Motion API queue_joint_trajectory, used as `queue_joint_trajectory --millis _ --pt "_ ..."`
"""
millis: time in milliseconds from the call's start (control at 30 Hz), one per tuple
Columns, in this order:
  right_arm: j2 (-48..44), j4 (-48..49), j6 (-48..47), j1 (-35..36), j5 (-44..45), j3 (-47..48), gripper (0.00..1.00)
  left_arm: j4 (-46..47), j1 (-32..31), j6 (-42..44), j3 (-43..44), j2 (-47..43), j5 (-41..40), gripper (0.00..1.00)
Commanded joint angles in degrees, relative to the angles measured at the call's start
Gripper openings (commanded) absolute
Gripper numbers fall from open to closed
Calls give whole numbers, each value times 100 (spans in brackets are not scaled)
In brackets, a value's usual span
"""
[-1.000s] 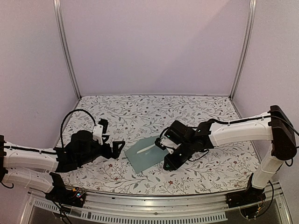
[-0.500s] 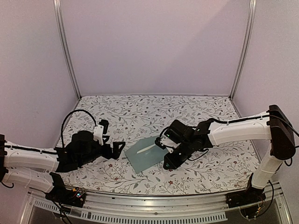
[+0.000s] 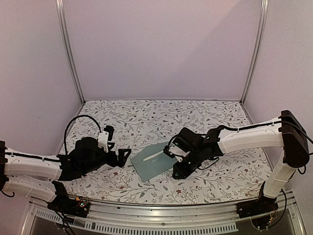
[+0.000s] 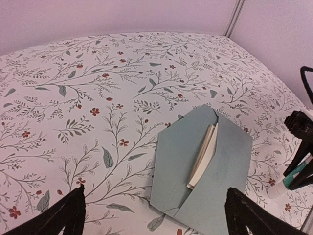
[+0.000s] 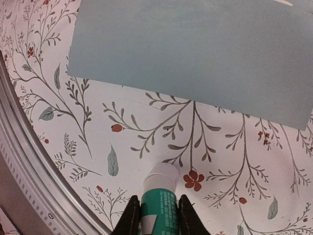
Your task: Place the letter into the envelope and seal it
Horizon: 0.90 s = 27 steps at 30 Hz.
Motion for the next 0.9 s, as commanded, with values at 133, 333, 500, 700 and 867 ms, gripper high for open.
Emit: queue_joint_trajectory --millis 133,333,500,700,867 --pt "-77 -53 -10 -24 170 -17 0 -9 75 80 52 58 84 99" --pt "5 -229 -8 -24 240 51 0 -14 75 79 52 58 82 99" --pt "90 -378 -11 -24 287 144 0 -16 73 87 61 54 93 99" --pt "269 -661 -53 -24 301 363 0 -36 73 90 70 58 117 99" --pt "464 -891 -107 -24 336 531 0 -36 73 98 76 69 120 99"
